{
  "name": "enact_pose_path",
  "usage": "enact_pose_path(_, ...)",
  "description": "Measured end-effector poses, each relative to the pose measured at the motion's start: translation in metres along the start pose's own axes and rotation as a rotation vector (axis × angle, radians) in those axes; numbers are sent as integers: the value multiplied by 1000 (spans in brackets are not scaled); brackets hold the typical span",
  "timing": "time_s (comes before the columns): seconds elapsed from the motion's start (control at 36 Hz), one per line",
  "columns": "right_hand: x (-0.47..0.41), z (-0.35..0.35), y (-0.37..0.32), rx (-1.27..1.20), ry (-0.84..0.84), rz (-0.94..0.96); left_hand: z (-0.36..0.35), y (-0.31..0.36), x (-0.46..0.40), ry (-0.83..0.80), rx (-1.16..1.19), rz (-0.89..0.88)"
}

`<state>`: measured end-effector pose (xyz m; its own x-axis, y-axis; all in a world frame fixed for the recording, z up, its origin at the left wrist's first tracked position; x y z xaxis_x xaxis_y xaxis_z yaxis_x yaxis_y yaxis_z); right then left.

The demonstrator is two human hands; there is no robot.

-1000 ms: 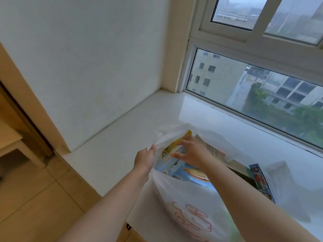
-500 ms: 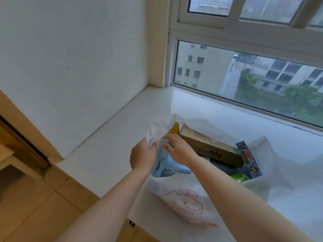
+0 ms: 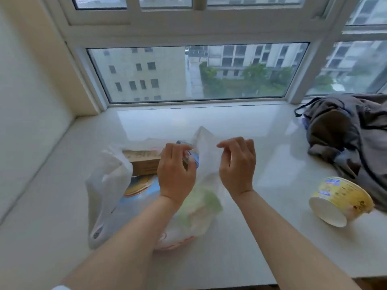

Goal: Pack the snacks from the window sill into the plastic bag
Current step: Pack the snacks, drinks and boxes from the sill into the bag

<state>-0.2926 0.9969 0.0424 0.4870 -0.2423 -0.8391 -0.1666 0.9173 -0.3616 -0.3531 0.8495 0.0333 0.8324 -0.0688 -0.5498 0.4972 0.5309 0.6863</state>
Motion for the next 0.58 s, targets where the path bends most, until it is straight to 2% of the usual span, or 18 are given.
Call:
enact_pose_path(0.08, 13, 41, 56, 82, 26, -183, -47, 47, 24, -136, 57, -177)
enact_pose_path(0.19, 50, 85, 128, 197, -106, -391, -120, 103, 63, -405, 103, -258)
enact_pose_path(0.28, 82, 116, 176, 281, -247, -511, -177, 120, 90, -594, 29, -161)
enact_pose_path(0.39, 116, 155, 235, 375, -398, -644, -248, 115, 131, -855, -240, -38)
enact_pose_path(0.47, 131, 175, 277, 419, -512, -691, -291, 96, 161, -1031, -447, 73)
enact_pose_path(0.58, 150, 189, 326, 525, -766, -706, -328, 61, 197, -1176, -627, 259)
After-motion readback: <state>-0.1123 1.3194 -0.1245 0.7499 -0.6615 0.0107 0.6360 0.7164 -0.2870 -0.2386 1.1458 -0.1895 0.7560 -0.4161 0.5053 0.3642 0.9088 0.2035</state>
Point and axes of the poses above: each hand's wrist, its own x-axis away from the middle knuckle, its own z-axis out of the back of the hand, y = z × x, the point moved 6 cm from there along -x, towards the middle knuckle, and after that the axes turned 11 degrees about z, right-handed, at the moved point
